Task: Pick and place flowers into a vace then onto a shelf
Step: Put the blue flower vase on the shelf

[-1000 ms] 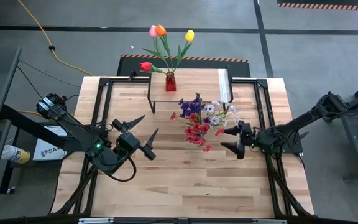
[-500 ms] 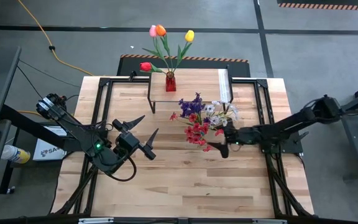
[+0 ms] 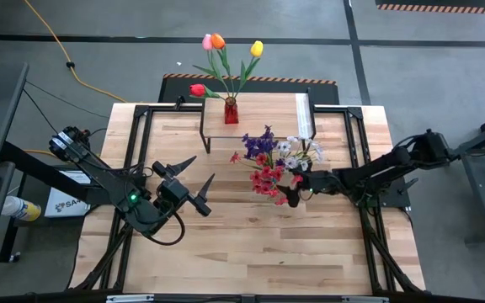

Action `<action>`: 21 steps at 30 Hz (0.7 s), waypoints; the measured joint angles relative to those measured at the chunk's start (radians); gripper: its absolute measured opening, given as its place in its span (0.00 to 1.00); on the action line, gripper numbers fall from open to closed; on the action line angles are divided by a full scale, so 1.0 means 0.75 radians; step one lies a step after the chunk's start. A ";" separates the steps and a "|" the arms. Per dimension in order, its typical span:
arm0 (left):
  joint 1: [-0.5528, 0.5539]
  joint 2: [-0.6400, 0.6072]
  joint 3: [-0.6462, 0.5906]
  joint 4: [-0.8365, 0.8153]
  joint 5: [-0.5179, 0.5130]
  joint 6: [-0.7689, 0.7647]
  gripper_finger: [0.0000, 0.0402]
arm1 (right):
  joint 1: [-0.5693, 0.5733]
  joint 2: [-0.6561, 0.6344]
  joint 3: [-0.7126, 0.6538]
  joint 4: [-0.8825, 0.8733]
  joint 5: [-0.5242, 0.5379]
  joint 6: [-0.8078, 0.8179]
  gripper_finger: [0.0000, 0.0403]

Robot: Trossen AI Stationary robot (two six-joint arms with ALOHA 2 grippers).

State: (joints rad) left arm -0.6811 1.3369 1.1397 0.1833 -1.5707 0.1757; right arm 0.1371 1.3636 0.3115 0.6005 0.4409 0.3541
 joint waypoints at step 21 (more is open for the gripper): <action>0.000 0.000 0.000 0.000 0.000 -0.001 0.86 | -0.048 0.197 0.021 0.243 -0.041 0.005 0.90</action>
State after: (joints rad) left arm -0.6811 1.3369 1.1397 0.1833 -1.5710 0.1753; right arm 0.1010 1.5111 0.3275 0.7830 0.4100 0.3581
